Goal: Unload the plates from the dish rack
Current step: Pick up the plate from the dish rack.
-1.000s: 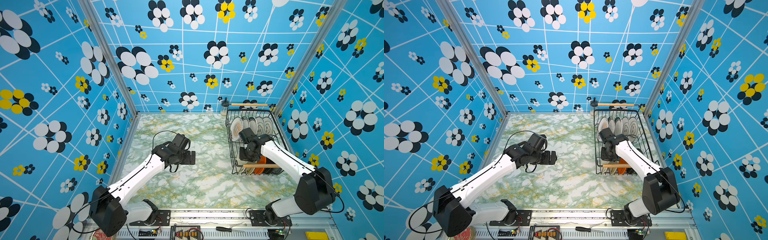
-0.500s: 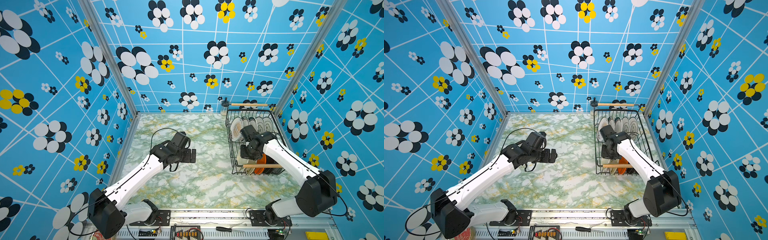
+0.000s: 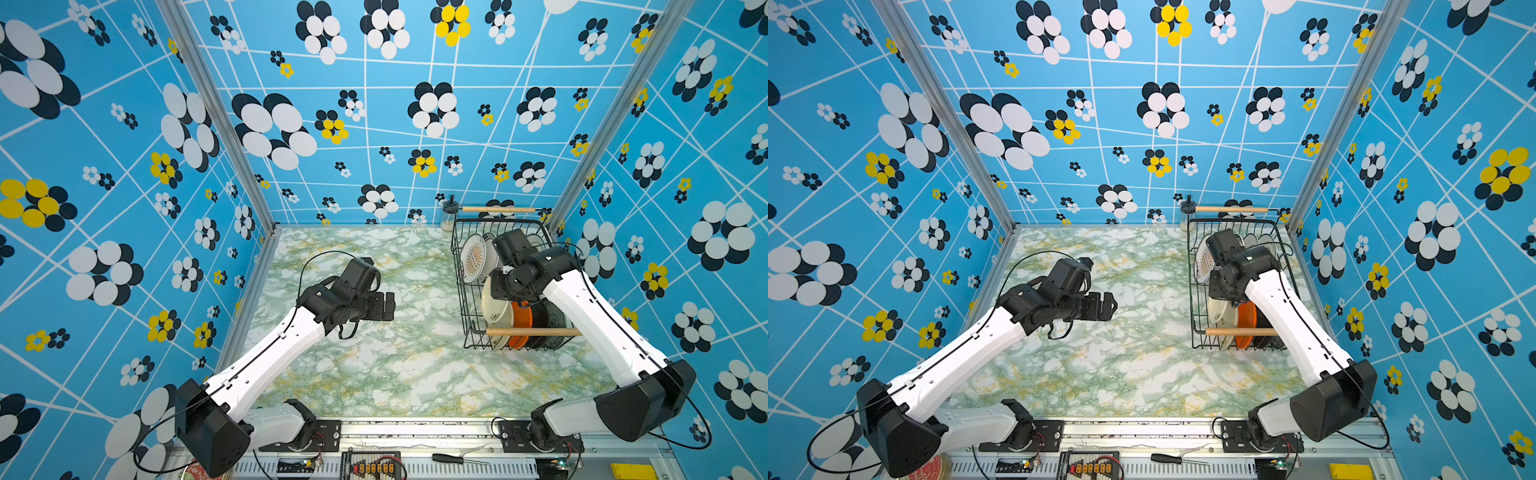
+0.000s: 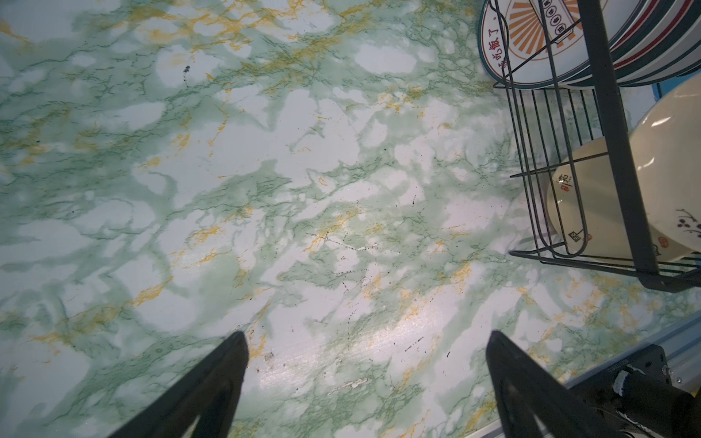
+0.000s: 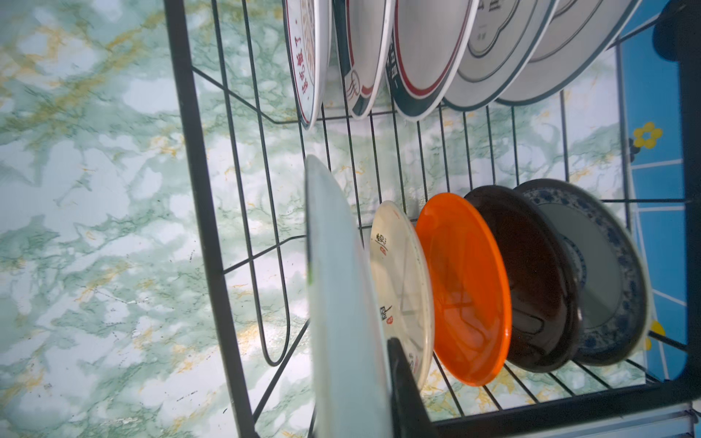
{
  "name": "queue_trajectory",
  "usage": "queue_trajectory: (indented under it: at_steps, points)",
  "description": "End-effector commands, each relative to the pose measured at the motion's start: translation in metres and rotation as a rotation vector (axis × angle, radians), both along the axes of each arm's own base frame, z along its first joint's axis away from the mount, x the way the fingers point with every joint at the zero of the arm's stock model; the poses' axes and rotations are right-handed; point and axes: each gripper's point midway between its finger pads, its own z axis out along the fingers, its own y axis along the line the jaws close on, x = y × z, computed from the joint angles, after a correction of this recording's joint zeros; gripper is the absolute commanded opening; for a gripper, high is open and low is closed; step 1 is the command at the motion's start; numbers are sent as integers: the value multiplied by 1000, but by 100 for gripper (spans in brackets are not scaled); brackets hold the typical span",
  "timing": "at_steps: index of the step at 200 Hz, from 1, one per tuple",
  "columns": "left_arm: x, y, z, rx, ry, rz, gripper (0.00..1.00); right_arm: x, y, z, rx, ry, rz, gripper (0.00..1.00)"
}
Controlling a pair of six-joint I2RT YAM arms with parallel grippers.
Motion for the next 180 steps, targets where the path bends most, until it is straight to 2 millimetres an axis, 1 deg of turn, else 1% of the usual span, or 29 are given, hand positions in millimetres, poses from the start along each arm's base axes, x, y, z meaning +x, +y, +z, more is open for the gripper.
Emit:
queue_trajectory:
  at_steps: [1, 17, 40, 55, 77, 105, 119, 129, 145, 157, 165, 180]
  points:
    - [-5, -9, 22, -65, -33, -43, 99, -6, -16, 39, -60, -91, -9, 7]
    - [-6, -17, 28, -108, -38, -70, 99, 1, -15, 54, -35, -168, -22, 8]
    - [-7, -28, 40, -173, -28, -92, 99, 17, 6, 72, 91, -288, 20, 8]
    - [-6, -36, 49, -221, -26, -101, 99, 26, 23, 83, 186, -353, 61, 8]
    - [-4, -46, 62, -297, -47, -98, 100, 34, 61, 95, 367, -405, 170, 9]
    - [-3, -58, 76, -400, -72, -95, 100, 36, 98, 99, 566, -395, 256, 9]
    - [-4, -61, 80, -430, -80, -82, 100, 35, 113, 102, 661, -392, 283, 9]
    - [-5, -63, 81, -446, -86, -75, 99, 33, 125, 108, 750, -395, 309, 9]
    - [-6, -65, 81, -460, -90, -64, 99, 30, 140, 115, 877, -387, 329, 9]
    - [-6, -66, 79, -459, -90, -52, 99, 26, 150, 115, 952, -360, 341, 9]
    - [-7, -67, 79, -461, -93, -52, 99, 24, 157, 112, 1002, -333, 347, 9]
    - [-9, -68, 80, -477, -101, -53, 99, 23, 163, 106, 1054, -307, 341, 9]
